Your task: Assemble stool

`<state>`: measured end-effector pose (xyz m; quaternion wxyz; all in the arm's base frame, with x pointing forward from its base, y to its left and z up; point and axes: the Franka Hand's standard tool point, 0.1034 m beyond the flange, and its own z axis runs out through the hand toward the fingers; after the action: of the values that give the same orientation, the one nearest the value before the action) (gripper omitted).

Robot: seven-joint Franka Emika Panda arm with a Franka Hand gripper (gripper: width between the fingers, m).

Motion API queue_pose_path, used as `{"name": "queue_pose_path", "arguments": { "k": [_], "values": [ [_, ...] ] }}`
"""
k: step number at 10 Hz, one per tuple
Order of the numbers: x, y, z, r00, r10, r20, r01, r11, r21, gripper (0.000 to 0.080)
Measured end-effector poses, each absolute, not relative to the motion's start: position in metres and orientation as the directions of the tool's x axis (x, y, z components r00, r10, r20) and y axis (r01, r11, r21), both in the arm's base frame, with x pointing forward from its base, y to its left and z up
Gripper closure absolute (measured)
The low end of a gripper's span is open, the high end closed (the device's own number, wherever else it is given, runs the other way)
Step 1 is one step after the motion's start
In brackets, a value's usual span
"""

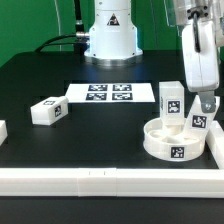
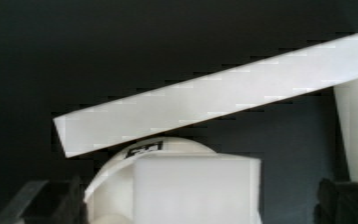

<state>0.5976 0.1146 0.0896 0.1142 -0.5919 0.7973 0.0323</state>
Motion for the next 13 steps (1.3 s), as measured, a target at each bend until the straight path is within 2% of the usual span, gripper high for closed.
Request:
{"name": "queue_pose_path", "arguments": {
  "k": [2,6,8,10,13],
  "values": [
    [0.5995,0.1112,0.0962,-0.241,-0.945,-0.222,-0.958,0.268,-0.101,0.015],
    [0.5984,0.1122,0.0942,-0.223,-0.95,-0.218,-0.963,0.25,-0.101,0.015],
    [0.5951,0.1094,0.1003,-0.05,-0.976,-0.211,-0.993,0.07,-0.091,0.015],
    [0.5999,0.1072,0.1032,0.103,-0.975,-0.194,-0.989,-0.081,-0.122,0.015],
    [0.5993,0.1081,0.1022,0.109,-0.975,-0.195,-0.989,-0.086,-0.121,0.015]
  ]
}}
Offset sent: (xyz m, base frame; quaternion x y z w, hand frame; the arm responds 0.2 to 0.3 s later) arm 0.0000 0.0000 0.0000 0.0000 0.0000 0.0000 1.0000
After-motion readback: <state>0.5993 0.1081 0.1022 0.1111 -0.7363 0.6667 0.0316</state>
